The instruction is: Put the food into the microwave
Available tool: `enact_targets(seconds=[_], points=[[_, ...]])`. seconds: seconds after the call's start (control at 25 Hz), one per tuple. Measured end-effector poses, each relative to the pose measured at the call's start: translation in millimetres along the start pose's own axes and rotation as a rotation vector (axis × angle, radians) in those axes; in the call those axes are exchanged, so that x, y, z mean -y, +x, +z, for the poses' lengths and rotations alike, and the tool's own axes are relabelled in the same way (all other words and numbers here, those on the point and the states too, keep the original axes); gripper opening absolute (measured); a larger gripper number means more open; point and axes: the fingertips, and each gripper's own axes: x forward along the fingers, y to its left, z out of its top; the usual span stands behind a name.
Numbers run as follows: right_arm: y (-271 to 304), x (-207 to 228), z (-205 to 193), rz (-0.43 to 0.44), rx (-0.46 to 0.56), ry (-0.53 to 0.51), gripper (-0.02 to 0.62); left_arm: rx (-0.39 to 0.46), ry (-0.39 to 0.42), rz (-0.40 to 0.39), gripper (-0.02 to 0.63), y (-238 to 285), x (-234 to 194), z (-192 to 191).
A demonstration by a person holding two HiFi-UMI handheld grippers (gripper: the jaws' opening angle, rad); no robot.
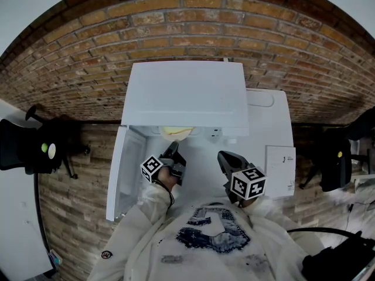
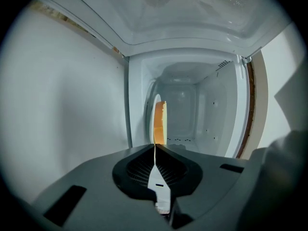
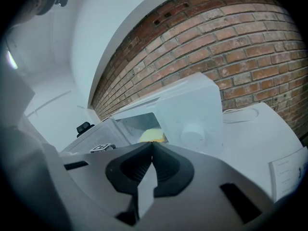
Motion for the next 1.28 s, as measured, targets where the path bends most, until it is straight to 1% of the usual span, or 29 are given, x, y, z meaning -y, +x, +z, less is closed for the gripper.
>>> enact_targets(seconds=[0.24,0.84,1.28], points=[[2,1,-1,-0.001,-0.001,0.0,0.014,-0.008,0.007,-0.001,0.006,4,0,1],[7,7,-1,-0.015,-0.01,0.019,0.014,-0.01,0.012,0.002,0.006,22,2,12],[8,13,-3,-0.024,-0.014,0.031,0.014,-0.016,0.014,0.003,0.006,36,6,14]])
